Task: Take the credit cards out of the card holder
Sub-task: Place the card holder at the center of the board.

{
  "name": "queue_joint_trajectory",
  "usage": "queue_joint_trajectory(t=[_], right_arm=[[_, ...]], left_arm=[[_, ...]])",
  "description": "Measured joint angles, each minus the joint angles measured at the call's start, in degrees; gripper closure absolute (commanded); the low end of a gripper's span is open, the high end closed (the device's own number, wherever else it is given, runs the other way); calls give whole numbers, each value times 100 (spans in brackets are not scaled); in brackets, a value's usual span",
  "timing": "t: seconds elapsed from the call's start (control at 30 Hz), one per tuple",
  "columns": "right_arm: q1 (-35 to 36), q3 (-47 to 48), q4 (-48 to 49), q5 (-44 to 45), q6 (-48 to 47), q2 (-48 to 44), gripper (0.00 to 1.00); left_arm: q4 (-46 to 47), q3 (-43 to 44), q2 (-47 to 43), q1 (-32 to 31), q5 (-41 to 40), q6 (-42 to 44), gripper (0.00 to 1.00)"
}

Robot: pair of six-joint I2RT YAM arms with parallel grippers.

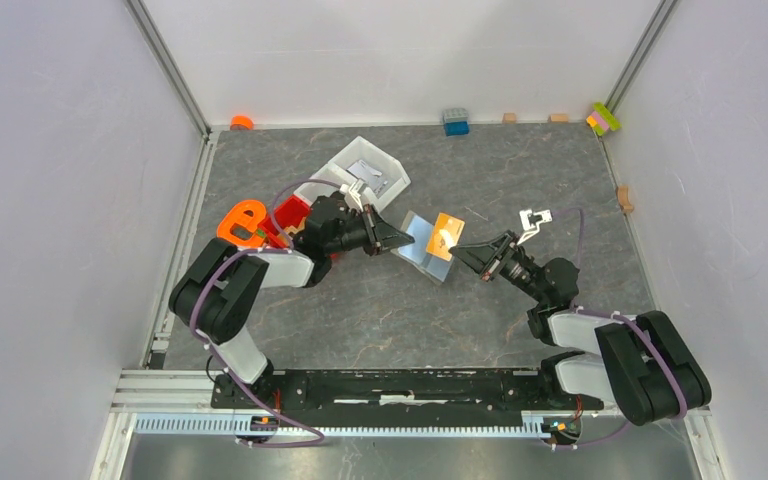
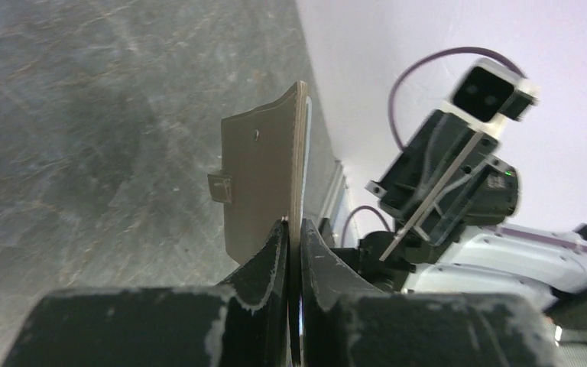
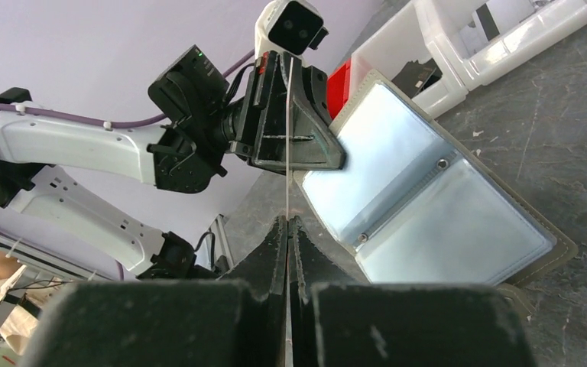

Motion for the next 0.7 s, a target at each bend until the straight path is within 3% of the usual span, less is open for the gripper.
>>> queue_joint_trajectory(t=[0.23,0.33,0.4,0.57,0.7], right_arm=[[0,0,-133,-2,-101,0,100],[2,4,-146,-2,-103,2,100],[15,24,-157,-7,-103,15,100],[85,138,-177,-22,-105,160,100],[151,190,-203,-46,-107,275,100]], left_arm=[[-1475,352,-7,-31,-448,623,79],[-1963,597,66,-76,-610,872,53],[-2326,780,136,-94,-745,1027,44],[-2953,824,28,-101,-1073,1311,34],[-3128,625,-599,-103,-1261,1497,30]])
